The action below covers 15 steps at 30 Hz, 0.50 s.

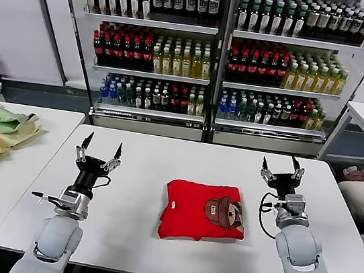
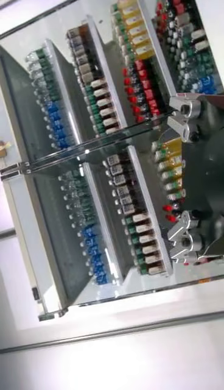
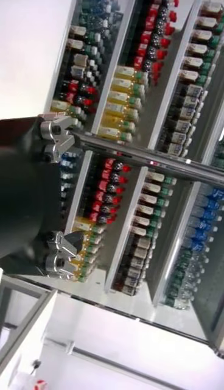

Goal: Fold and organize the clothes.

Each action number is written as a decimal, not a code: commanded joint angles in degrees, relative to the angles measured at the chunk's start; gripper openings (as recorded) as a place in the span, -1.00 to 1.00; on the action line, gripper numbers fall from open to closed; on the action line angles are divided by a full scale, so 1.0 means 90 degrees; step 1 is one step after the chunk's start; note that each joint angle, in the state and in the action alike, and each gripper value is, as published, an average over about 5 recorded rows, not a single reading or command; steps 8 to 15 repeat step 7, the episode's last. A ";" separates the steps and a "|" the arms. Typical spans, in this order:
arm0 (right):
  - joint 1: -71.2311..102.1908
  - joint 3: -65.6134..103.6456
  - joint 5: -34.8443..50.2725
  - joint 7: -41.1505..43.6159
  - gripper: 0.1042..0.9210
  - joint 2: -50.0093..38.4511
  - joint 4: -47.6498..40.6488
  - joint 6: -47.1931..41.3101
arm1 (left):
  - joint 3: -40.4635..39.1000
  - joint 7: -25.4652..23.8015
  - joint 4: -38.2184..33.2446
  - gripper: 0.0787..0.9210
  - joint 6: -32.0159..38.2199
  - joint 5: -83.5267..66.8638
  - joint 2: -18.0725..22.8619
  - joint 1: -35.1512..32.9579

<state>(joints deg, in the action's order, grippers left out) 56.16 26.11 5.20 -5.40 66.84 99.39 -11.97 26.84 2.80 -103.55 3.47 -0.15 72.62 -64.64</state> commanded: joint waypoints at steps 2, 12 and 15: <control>-0.0176 0.0007 -0.0373 0.0252 0.76 0.0037 -0.0357 0.0393 | 0.0028 -0.0277 0.0076 0.77 -0.0043 -0.0336 -0.0020 0.0035; -0.0239 0.0000 -0.0391 0.0238 0.76 0.0036 -0.0462 0.0396 | 0.0013 -0.0278 0.0091 0.77 -0.0041 -0.0193 -0.0005 0.0005; -0.0239 0.0000 -0.0391 0.0238 0.76 0.0036 -0.0462 0.0396 | 0.0013 -0.0278 0.0091 0.77 -0.0041 -0.0193 -0.0005 0.0005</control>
